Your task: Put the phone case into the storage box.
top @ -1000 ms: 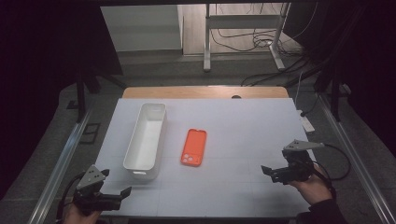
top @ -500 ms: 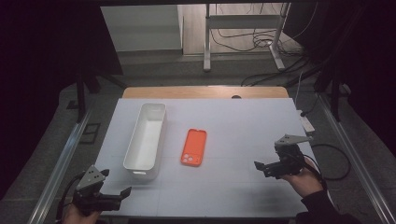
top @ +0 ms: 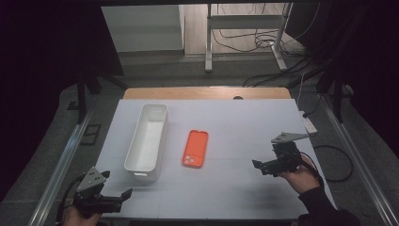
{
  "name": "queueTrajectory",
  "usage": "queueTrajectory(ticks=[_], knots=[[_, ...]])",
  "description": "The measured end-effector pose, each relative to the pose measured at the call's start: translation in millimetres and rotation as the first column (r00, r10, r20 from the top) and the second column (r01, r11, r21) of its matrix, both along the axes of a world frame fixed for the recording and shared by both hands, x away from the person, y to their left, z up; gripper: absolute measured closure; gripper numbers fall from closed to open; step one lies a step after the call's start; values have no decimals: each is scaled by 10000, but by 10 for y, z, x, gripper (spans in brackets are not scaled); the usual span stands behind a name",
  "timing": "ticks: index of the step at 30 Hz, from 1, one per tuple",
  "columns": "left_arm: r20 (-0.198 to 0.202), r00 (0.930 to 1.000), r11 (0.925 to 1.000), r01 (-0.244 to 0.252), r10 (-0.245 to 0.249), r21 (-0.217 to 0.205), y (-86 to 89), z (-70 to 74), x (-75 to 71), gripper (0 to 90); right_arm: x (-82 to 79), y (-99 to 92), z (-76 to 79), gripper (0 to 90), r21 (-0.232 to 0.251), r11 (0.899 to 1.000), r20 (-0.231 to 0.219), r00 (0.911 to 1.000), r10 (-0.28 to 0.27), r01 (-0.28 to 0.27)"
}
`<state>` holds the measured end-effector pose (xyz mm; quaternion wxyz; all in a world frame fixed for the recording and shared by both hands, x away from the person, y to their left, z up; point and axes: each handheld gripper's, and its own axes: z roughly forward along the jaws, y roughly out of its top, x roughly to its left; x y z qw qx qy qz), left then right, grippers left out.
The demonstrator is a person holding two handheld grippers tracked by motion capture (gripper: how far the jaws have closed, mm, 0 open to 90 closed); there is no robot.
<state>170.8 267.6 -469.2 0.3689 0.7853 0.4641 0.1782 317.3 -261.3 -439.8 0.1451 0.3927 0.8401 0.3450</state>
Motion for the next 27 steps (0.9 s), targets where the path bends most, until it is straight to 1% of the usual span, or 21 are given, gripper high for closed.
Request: queueTrajectory(ticks=[7,13,14,19,24,27], knots=[[9,10000,10000,1,-1,-29,2,-1,-1,5,60,79,-4,0,-114,9999,41,9999,109,-108],[15,10000,10000,6,-6,-37,2,0,-2,4,103,139,-18,0,-250,9994,-56,9997,256,-257],[6,10000,10000,-1,1,-27,3,0,1,4,134,172,-34,0,-352,9987,-113,9992,372,-375],[5,10000,10000,24,-24,17,-1,0,-1,4,183,210,-29,0,-436,9979,-116,9988,477,-481],[-20,10000,10000,33,-33,18,-1,0,1,4,230,274,-49,0,-439,9965,-202,9973,710,-718],[-41,10000,10000,18,-18,-17,2,-1,5,4,272,314,-49,0,-319,9958,-329,9959,844,-854]])
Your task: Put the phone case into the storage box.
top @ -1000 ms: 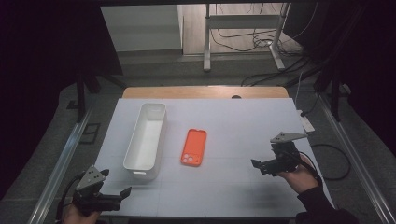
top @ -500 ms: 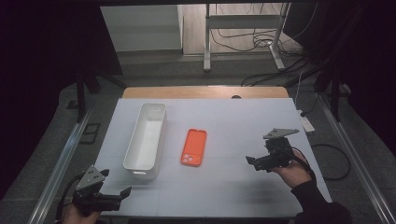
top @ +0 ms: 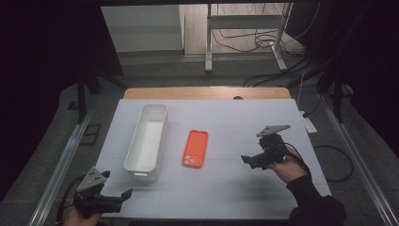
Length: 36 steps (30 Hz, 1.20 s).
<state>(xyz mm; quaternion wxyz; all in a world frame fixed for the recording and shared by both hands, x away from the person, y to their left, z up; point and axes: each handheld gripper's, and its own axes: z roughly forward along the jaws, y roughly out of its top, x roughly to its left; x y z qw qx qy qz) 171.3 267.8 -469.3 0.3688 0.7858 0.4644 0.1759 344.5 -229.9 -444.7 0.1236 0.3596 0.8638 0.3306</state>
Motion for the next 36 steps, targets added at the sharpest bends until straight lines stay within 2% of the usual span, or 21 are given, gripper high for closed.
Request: queueTrajectory(ticks=[15,16,21,31,36], knots=[[-11,10000,10000,7,-7,-22,1,-2,1,4,189,233,-35,0,171,9991,-57,9992,402,-401],[-10,10000,10000,6,-6,-26,2,-2,1,4,212,265,-43,0,153,9991,75,9991,406,-407],[4,10000,10000,0,0,-28,6,-1,1,5,252,322,-49,0,167,9987,87,9988,490,-491],[-29,10000,10000,12,-13,-62,8,-3,7,5,364,485,-117,0,-97,9970,-249,9967,766,-769],[-24,10000,10000,24,-24,-63,8,-2,7,5,400,566,-151,0,-75,9969,-388,9962,775,-779]])
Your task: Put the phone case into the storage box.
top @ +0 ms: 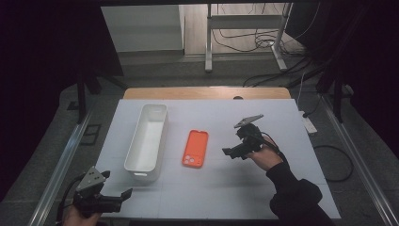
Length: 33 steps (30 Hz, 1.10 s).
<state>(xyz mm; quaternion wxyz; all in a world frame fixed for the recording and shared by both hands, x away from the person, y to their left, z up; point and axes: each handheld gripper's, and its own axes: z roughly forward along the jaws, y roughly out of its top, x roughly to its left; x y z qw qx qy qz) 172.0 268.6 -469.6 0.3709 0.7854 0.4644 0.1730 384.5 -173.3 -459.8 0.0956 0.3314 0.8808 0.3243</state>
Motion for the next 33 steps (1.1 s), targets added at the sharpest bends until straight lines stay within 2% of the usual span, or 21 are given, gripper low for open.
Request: queueTrajectory(ticks=[4,17,23,28,33], knots=[[1,10000,10000,-2,2,-2,-1,0,0,5,37,82,-21,0,-29,10000,146,9999,43,-43],[13,10000,10000,17,-17,-17,3,0,0,5,189,401,-93,0,-514,9980,-110,9993,349,-354],[10,10000,10000,12,-12,-32,4,0,0,4,244,489,-96,0,-461,9975,-173,9985,523,-530],[6,10000,10000,10,-10,-36,3,0,1,4,280,555,-116,0,-520,9957,-14,9971,764,-764],[16,10000,10000,38,-38,-22,2,0,1,5,322,645,-145,0,-440,9958,-145,9967,797,-803]])
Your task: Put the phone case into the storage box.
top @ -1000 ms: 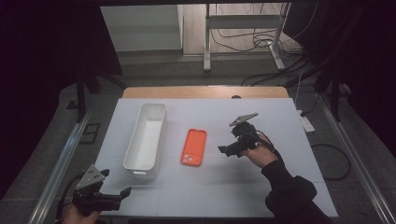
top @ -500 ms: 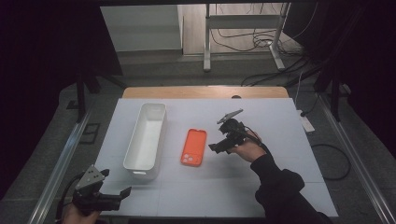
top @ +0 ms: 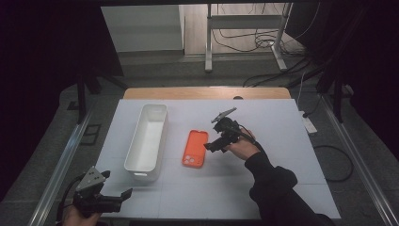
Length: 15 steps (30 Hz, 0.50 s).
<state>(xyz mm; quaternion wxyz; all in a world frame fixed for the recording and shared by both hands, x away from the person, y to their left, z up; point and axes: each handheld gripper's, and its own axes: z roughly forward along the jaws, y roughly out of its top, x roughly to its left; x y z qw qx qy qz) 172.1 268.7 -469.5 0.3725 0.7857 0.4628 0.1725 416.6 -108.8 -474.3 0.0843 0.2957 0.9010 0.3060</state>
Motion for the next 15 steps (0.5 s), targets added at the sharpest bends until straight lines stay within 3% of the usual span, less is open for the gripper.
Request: queueTrajectory(ticks=[15], knots=[[23,10000,10000,27,-27,15,-3,0,-3,5,92,319,-78,0,-144,9993,-113,9993,351,-353]])
